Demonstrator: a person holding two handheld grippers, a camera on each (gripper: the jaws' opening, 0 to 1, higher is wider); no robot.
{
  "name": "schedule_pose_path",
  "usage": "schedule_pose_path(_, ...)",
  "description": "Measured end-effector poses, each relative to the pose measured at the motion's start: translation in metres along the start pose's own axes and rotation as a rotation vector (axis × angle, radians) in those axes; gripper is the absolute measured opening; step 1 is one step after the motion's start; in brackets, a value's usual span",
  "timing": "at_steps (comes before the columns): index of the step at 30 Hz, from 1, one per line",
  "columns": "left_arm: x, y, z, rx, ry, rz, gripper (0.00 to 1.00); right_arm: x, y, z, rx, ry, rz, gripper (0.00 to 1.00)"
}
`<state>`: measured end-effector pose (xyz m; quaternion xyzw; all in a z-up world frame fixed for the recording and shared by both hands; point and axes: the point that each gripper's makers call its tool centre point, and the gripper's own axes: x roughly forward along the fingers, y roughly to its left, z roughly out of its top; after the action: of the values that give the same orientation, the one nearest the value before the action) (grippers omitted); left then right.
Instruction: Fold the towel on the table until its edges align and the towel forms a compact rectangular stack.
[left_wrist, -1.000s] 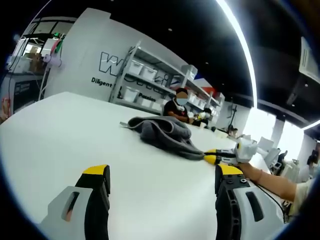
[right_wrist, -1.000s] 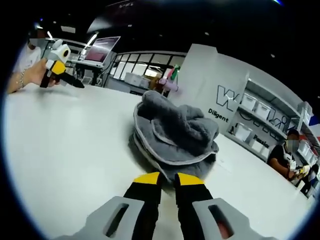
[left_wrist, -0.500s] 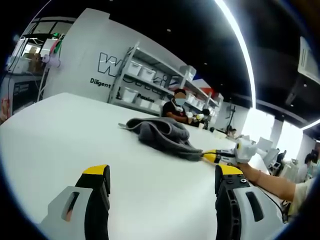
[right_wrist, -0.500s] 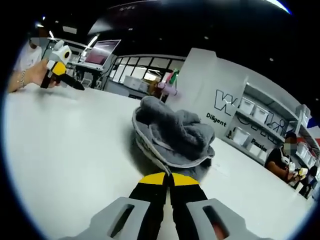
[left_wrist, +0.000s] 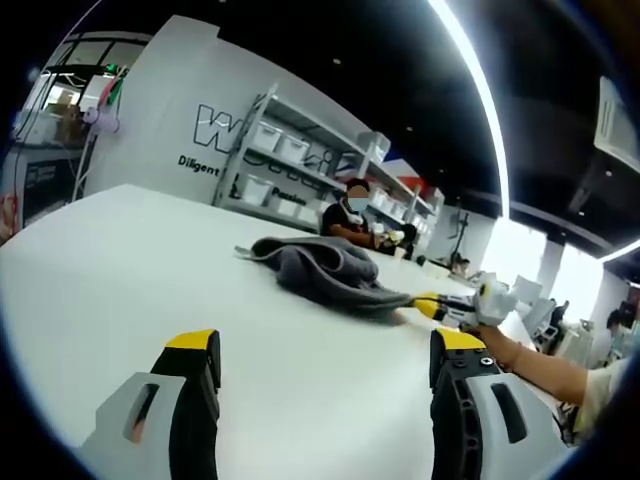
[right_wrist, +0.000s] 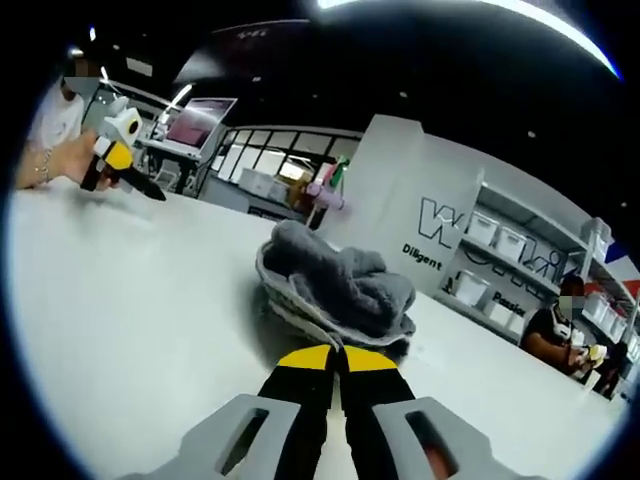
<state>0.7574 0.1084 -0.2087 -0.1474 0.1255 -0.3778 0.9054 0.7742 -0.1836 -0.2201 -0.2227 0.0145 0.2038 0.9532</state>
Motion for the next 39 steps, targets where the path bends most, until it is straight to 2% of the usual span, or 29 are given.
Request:
schedule_pose_path(3, 0.0, 0.0, 0.0, -0.002, -0.001, -0.002, 0.84, -0.003, -0.004, 0.006, -0.015, -0.013, -0.014, 0.0)
schedule_pose_path(8, -0.001, -0.002, -0.001, -0.004, -0.001, -0.005, 0.84, -0.018, -0.011, 0.028, -0.067, -0.061, -0.061, 0.0)
schedule_pose_path(14, 0.0, -0.002, -0.001, 0.006, 0.006, -0.008, 0.84, -0.036, -0.022, 0.058, -0.049, -0.139, -0.109, 0.0)
schedule_pose_path(23, 0.0, -0.002, 0.002, 0.009, 0.002, -0.01, 0.84, -0.063, -0.038, 0.094, -0.004, -0.247, -0.157, 0.0)
schedule_pose_path(34, 0.0, -0.003, 0.005, 0.007, -0.005, -0.014, 0.84, -0.083, -0.056, 0.109, 0.029, -0.306, -0.226, 0.0)
schedule_pose_path(39, -0.001, -0.006, 0.007, 0.009, -0.012, -0.024, 0.84, -0.084, -0.057, 0.118, -0.012, -0.318, -0.246, 0.0)
